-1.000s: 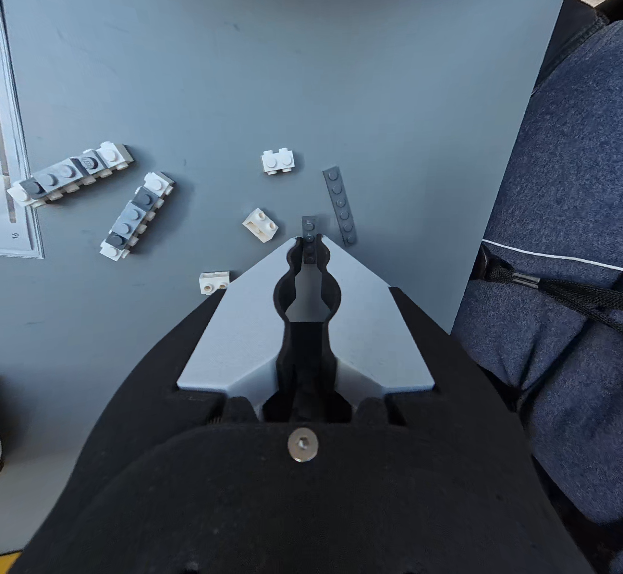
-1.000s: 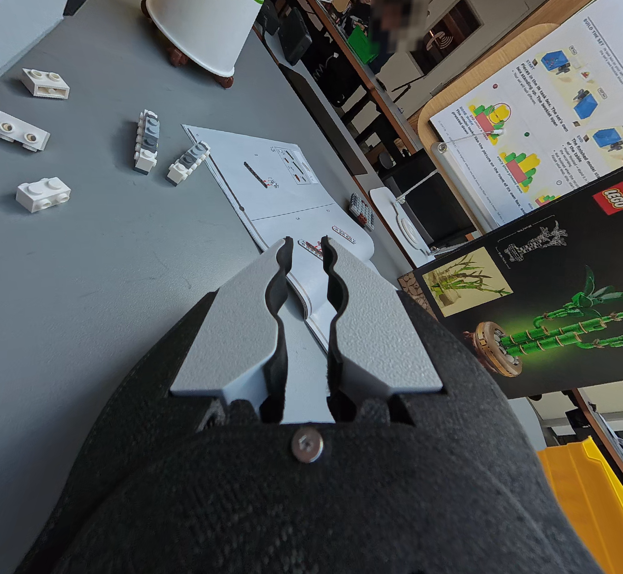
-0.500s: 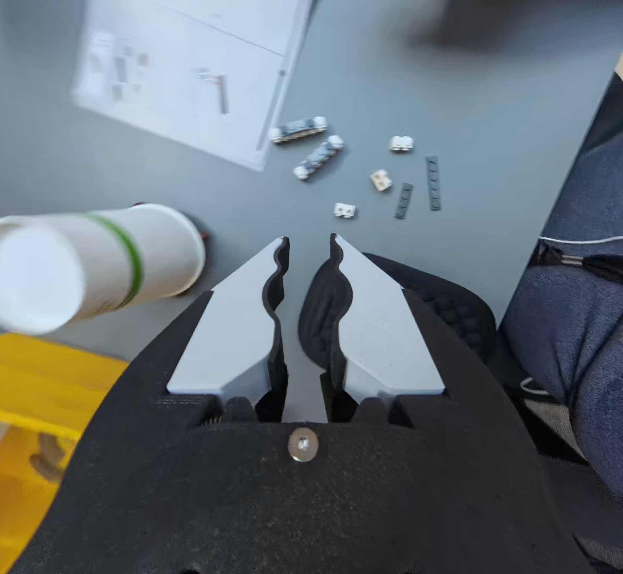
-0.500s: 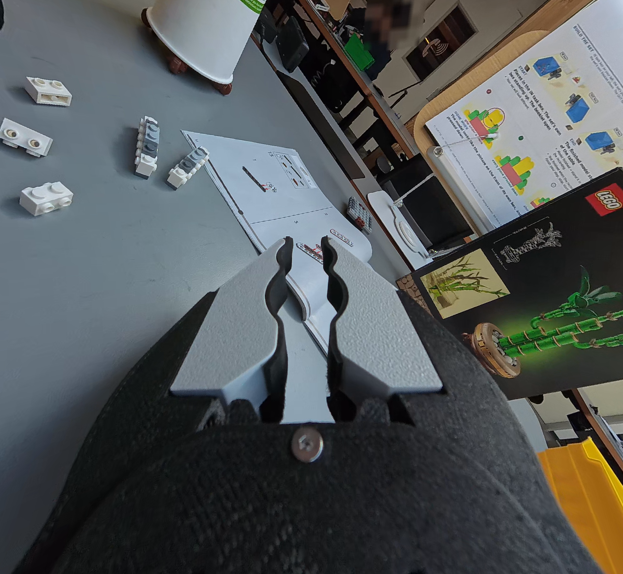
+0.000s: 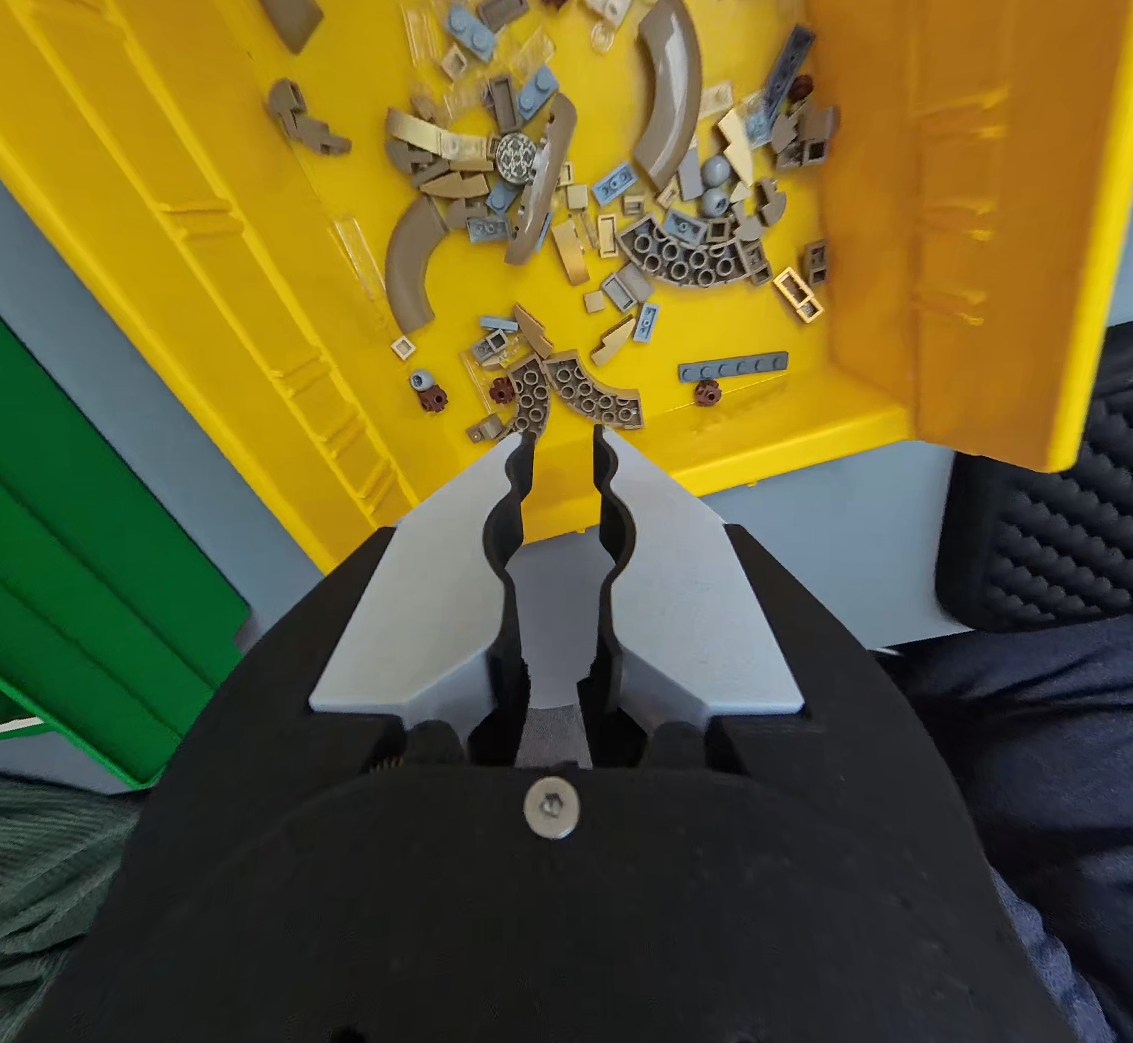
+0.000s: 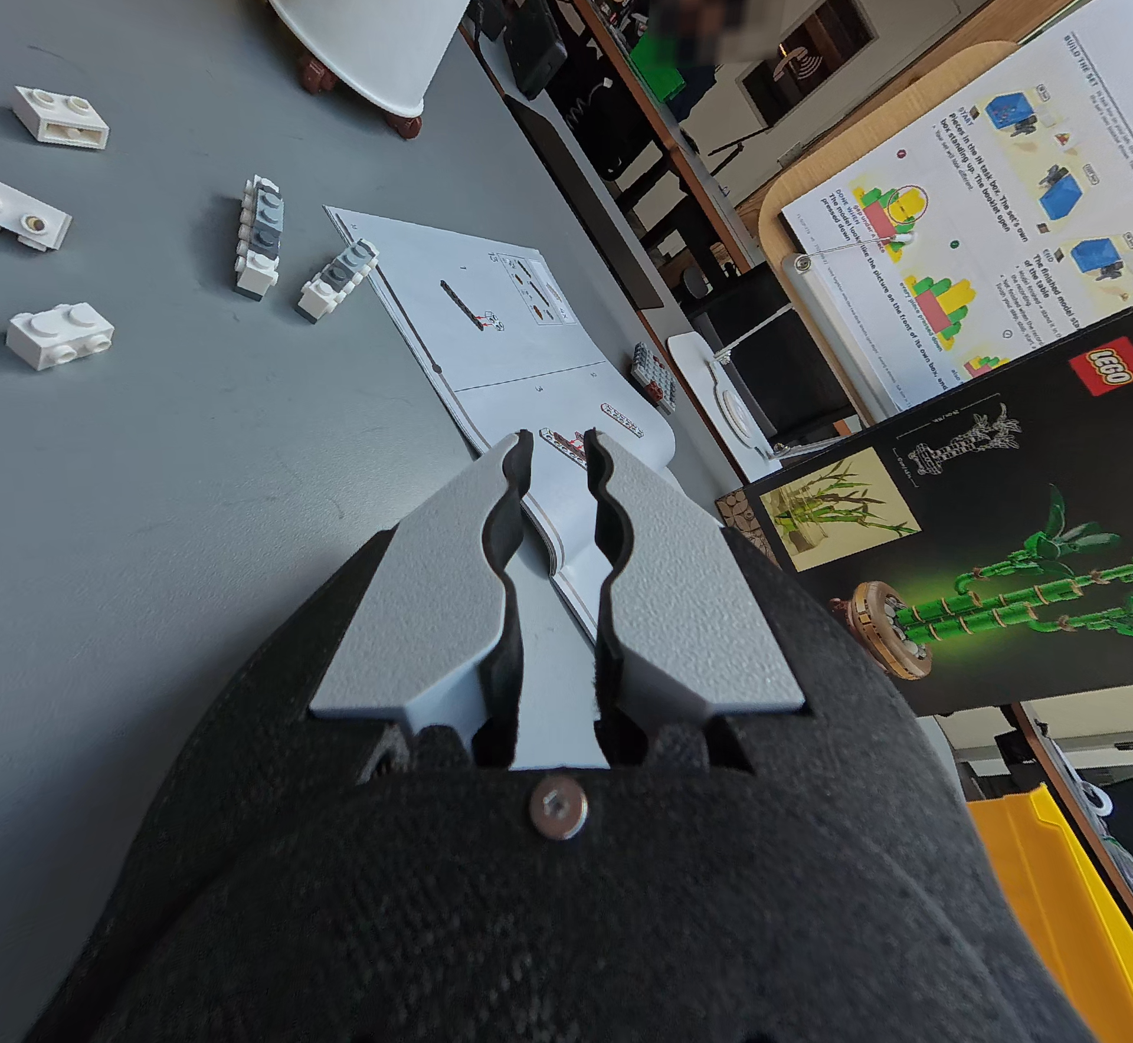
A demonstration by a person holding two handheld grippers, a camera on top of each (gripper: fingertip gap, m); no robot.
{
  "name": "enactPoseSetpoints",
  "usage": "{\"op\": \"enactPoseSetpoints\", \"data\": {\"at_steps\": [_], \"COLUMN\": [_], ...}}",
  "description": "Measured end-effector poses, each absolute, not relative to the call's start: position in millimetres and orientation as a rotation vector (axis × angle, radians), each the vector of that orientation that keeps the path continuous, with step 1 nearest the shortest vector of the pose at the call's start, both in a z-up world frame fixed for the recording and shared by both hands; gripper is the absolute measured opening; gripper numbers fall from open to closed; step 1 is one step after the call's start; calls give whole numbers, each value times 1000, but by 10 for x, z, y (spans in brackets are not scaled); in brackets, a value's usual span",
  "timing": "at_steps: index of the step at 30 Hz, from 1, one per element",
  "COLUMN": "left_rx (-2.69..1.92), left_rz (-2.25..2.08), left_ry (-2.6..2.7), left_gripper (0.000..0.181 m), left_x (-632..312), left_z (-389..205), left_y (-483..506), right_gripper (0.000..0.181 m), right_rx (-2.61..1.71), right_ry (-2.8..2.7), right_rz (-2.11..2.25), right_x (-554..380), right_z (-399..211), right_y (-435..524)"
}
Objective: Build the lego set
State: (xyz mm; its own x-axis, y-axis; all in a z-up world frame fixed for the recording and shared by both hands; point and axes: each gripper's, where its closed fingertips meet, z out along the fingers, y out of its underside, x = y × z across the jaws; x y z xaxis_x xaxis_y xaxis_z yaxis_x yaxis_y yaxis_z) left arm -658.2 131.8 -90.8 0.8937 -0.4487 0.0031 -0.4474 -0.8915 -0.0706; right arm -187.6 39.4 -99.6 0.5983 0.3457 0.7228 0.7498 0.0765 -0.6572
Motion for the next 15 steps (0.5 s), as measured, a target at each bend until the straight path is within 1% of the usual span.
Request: {"op": "enactPoseSetpoints", "data": {"at_steps": [2, 5, 12, 15], "left_rx": [-3068, -3112, -3094, -3090], "left_rz": [49, 87, 116, 133], "left_ry": [750, 777, 801, 807], "left_gripper": [20, 14, 15, 15], "left_x": [-6663, -6683, -6646, -6629], "left_z": [-1058, -1165, -1122, -1102], "left_y": [1309, 1336, 1324, 1296], "right_gripper": [17, 17, 17, 17], "right_rx": [-1530, -1539, -1541, -1701], "right_ry": [-965, -969, -886, -831], "right_rz": [-389, -388, -291, -230], "right_x": [-1875, -1874, -1844, -1838], "right_z": [-1008, -1025, -890, -739], "right_y": [401, 410, 386, 369]}}
